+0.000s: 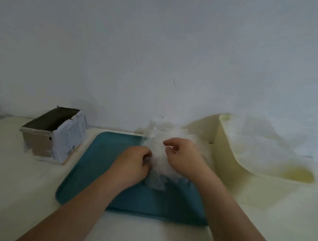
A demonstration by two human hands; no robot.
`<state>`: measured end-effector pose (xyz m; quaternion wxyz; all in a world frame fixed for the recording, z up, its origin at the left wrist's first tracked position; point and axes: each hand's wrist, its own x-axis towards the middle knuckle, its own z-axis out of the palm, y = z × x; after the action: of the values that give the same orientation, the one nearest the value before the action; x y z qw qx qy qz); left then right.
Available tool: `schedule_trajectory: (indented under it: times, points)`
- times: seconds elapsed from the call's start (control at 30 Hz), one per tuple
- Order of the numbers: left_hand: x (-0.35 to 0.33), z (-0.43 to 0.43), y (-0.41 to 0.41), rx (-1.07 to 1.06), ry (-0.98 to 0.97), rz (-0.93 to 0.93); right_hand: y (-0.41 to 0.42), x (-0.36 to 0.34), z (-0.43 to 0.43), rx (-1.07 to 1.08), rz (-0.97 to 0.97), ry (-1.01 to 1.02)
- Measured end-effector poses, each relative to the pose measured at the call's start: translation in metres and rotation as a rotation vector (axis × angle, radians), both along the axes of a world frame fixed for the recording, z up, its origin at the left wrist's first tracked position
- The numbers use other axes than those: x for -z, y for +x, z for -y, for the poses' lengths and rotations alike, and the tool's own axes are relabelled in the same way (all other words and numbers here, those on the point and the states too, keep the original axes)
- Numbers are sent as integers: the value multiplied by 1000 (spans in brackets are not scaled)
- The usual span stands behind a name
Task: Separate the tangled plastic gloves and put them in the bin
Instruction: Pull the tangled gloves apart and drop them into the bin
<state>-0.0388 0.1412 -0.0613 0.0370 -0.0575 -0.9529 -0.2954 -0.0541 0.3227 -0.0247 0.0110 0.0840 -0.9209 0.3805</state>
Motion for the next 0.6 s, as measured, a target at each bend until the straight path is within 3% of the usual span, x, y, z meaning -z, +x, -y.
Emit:
schedule_trajectory:
  times: [0.27,0.47,0.6]
  points:
    - [-8,24,-15,20,186,6,-20,6,0,-16,-70,-34]
    - [-41,39,-9,64,215,-210,-13,-13,-10,-38,-275,-53]
    - [-58,41,-2,209,359,-246,-4,-25,-10,-111,-143,-248]
